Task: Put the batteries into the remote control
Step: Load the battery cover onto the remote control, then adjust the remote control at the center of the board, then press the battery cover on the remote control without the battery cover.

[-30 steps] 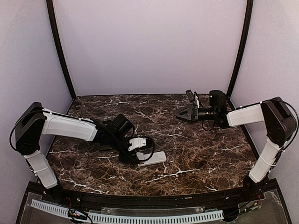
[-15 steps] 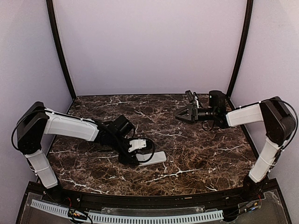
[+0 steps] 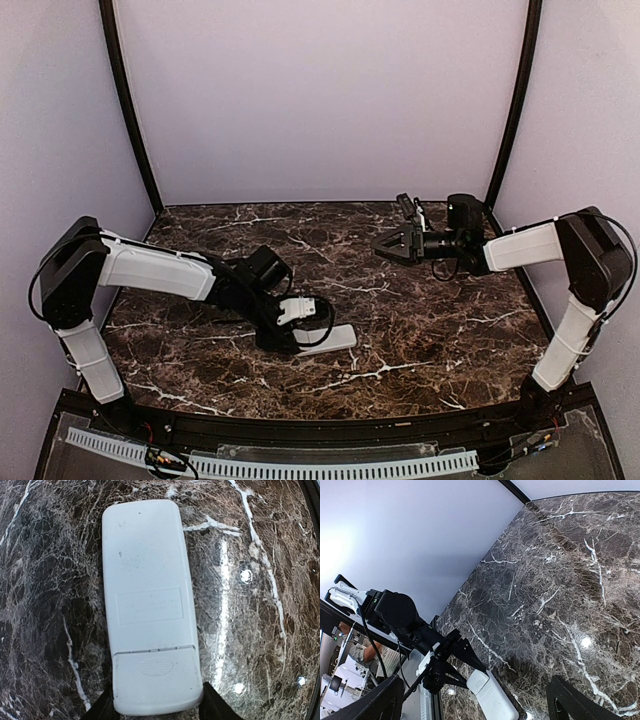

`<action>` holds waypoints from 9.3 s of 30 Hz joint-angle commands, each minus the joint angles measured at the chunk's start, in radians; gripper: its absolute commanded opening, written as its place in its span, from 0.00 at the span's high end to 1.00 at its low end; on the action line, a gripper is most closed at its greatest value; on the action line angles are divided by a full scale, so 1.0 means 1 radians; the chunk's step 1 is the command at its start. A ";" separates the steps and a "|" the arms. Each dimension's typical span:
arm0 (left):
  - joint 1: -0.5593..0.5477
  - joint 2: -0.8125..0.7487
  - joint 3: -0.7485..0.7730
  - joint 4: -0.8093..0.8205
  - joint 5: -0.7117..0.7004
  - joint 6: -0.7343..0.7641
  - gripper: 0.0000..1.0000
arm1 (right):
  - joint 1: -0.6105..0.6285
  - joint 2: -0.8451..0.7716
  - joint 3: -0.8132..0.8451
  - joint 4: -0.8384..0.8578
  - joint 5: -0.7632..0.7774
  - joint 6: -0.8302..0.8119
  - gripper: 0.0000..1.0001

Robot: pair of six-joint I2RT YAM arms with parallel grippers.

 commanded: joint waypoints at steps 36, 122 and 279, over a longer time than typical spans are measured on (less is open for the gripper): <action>-0.008 0.039 0.044 -0.081 0.004 -0.008 0.34 | 0.003 0.020 0.014 0.059 -0.015 0.013 0.01; 0.191 -0.153 -0.350 0.567 0.128 -1.002 0.72 | 0.330 0.399 0.412 -0.993 0.077 -0.934 0.52; 0.034 0.035 -0.297 0.365 0.063 -0.972 0.82 | 0.461 0.381 0.364 -0.963 0.453 -0.743 0.80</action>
